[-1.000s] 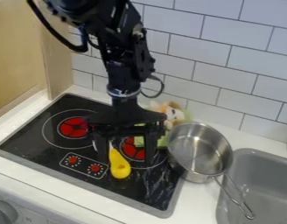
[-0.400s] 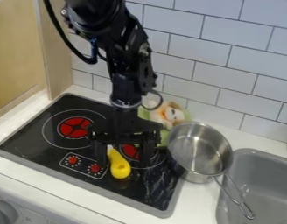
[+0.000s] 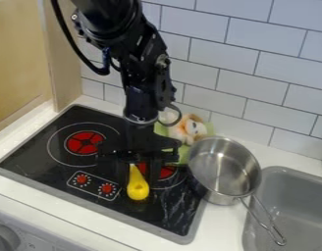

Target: Put the yellow knife on the left burner of the stove

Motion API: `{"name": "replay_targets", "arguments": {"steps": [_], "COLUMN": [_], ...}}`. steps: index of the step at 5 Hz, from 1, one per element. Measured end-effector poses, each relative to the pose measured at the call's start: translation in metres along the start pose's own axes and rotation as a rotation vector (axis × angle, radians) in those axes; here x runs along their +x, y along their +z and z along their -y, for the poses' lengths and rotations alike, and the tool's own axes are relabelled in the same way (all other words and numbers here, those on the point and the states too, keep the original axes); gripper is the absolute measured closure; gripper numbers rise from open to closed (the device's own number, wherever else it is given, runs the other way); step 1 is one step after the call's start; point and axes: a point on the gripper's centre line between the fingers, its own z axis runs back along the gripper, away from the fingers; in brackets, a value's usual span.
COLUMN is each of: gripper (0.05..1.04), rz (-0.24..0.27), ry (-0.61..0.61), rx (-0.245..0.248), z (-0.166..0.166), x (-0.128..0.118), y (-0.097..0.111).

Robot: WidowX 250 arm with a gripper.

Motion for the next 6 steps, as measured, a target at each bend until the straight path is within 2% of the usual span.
{"name": "replay_targets", "arguments": {"steps": [2, 4, 5, 6], "gripper": [0.672, 0.672, 0.672, 0.672], "rz": [0.001, 0.054, 0.048, 0.073], "ry": [-0.007, -0.001, -0.014, -0.02], "rx": [-0.004, -0.054, -0.062, -0.076], "z": [-0.001, -0.006, -0.008, -0.012], "x": [-0.004, -0.007, -0.009, 0.012], "y": [0.001, 0.027, 0.035, 0.048]}}
